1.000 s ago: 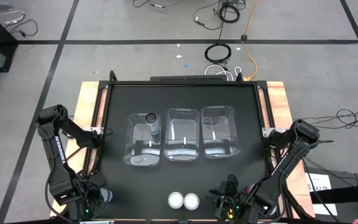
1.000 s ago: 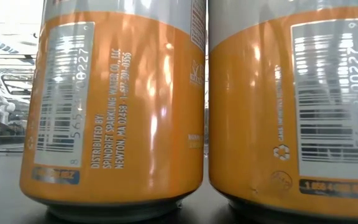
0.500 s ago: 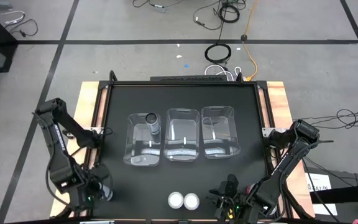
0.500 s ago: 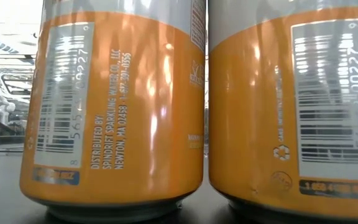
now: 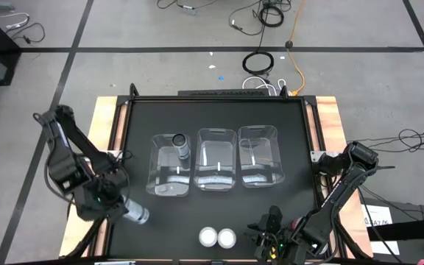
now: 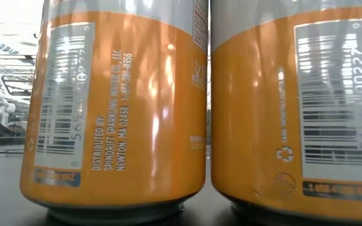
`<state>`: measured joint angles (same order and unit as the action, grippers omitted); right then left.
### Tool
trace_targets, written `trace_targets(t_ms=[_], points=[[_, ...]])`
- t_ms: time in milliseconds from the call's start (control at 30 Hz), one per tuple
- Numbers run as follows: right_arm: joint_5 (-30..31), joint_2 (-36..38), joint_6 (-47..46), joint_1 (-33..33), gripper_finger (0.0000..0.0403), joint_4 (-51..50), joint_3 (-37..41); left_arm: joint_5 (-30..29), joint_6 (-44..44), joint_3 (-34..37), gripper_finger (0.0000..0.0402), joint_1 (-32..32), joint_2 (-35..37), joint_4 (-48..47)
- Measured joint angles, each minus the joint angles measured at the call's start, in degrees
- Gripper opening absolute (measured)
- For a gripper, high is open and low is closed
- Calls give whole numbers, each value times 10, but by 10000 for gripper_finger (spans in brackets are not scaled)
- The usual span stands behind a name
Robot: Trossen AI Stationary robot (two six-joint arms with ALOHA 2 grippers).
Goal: Sort soda cans
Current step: Put the white soda can into the left transparent bin
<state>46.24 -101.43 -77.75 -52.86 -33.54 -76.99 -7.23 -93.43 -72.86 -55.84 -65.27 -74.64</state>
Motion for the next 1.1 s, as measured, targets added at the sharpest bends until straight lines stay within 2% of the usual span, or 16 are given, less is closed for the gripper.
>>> trace_targets(t_ms=[333, 533, 833, 1100], points=[[0, 0, 7, 0, 134, 0, 0, -64, 80, 0, 281, 79, 66, -26], [0, 0, 10, 0, 134, 0, 0, -65, 140, -1, 281, 158, 81, -28], [2, 0, 22, 0, 134, 0, 0, -45, 291, -1, 281, 308, 66, -28], [2, 0, 21, 0, 134, 0, 0, -25, 434, -1, 281, 432, 13, -26]])
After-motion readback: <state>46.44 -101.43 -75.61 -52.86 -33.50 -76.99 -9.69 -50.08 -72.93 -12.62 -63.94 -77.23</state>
